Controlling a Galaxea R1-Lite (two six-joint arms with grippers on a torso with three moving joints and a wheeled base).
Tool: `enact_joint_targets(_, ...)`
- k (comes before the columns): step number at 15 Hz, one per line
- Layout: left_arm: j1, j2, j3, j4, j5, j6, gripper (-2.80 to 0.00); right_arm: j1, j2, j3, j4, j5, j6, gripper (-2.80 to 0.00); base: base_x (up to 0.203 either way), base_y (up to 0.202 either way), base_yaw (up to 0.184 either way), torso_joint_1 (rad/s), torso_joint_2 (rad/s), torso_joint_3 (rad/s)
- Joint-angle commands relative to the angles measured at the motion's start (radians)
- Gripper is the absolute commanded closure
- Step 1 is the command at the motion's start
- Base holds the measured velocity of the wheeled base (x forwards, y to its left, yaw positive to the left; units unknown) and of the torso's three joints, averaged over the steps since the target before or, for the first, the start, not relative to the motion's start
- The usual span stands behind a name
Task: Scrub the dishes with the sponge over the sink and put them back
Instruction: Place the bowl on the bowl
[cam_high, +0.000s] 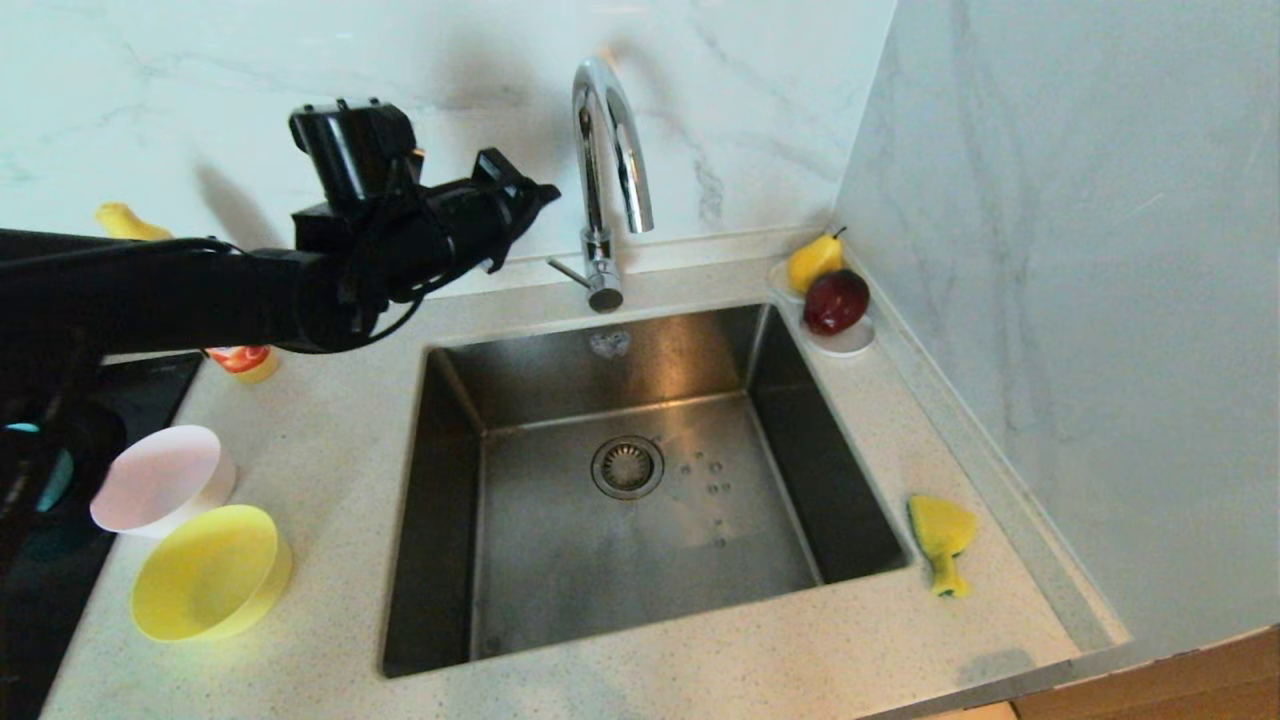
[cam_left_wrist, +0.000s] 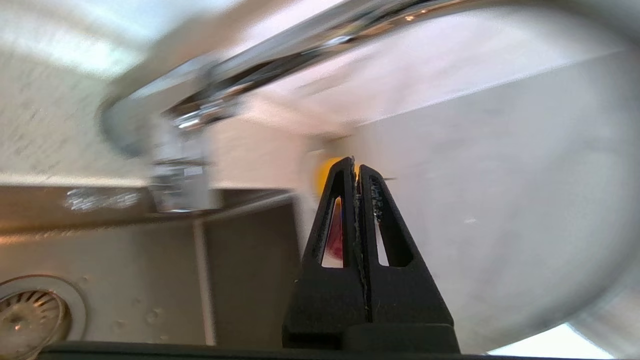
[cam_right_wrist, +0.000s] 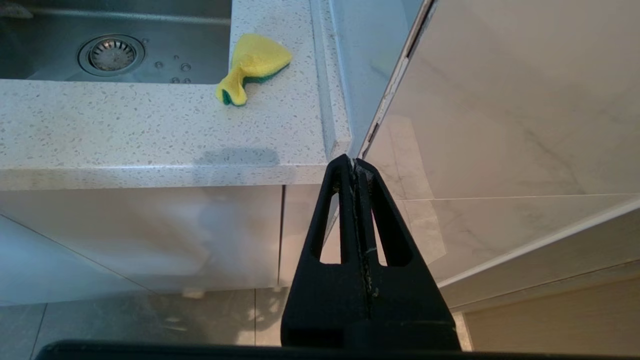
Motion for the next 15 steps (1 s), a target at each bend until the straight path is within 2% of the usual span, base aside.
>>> enact_joint_targets(1,-0.003,-0.236,0.117,0.021,0.004,0.083,0.00,0.000,0.000,0.000,0.000,0.001,0.000,0.00,0.000,0.000,0.000,0.000,0.00,0.000)
enact_joint_targets(3,-0.002,-0.380,0.225,0.069,0.071,0.224,0.00,0.000,0.000,0.000,0.000,0.001,0.000,0.00,0.000,0.000,0.000,0.000,0.00,0.000)
enact_joint_targets(6,0.023,-0.597,0.423,0.148,0.249,0.475,0.00,0.000,0.000,0.000,0.000,0.001,0.000,0.00,0.000,0.000,0.000,0.000,0.00,0.000)
enact_joint_targets(9,0.075,-0.810,0.590,0.206,0.400,0.627,0.00,0.000,-0.002,0.000,0.000,0.001,0.000,0.00,0.000,0.000,0.000,0.000,0.00,0.000)
enact_joint_targets(10,0.096,-0.862,0.626,0.242,0.482,0.668,0.00,0.000,-0.001,0.000,0.000,0.001,-0.001,0.00,0.000,0.000,0.000,0.000,0.00,0.000)
enact_joint_targets(11,0.106,-0.889,0.641,0.274,0.598,0.689,0.00,0.000,0.000,0.000,0.000,0.001,-0.001,0.00,0.000,0.000,0.000,0.000,0.00,0.000)
enact_joint_targets(13,0.115,-0.942,0.659,0.338,0.870,0.725,0.00,0.000,0.000,0.000,0.000,0.001,-0.001,0.00,0.000,0.000,0.000,0.000,0.00,0.000)
enact_joint_targets(14,0.123,-0.988,0.672,0.382,0.948,0.759,0.00,0.000,0.000,0.000,0.000,0.001,-0.001,0.00,0.000,0.000,0.000,0.000,0.00,0.000)
enact_joint_targets(15,0.141,-1.026,0.685,0.441,0.998,0.796,0.00,0.000,0.000,0.000,0.000,0.001,-0.001,0.00,0.000,0.000,0.000,0.000,0.00,0.000)
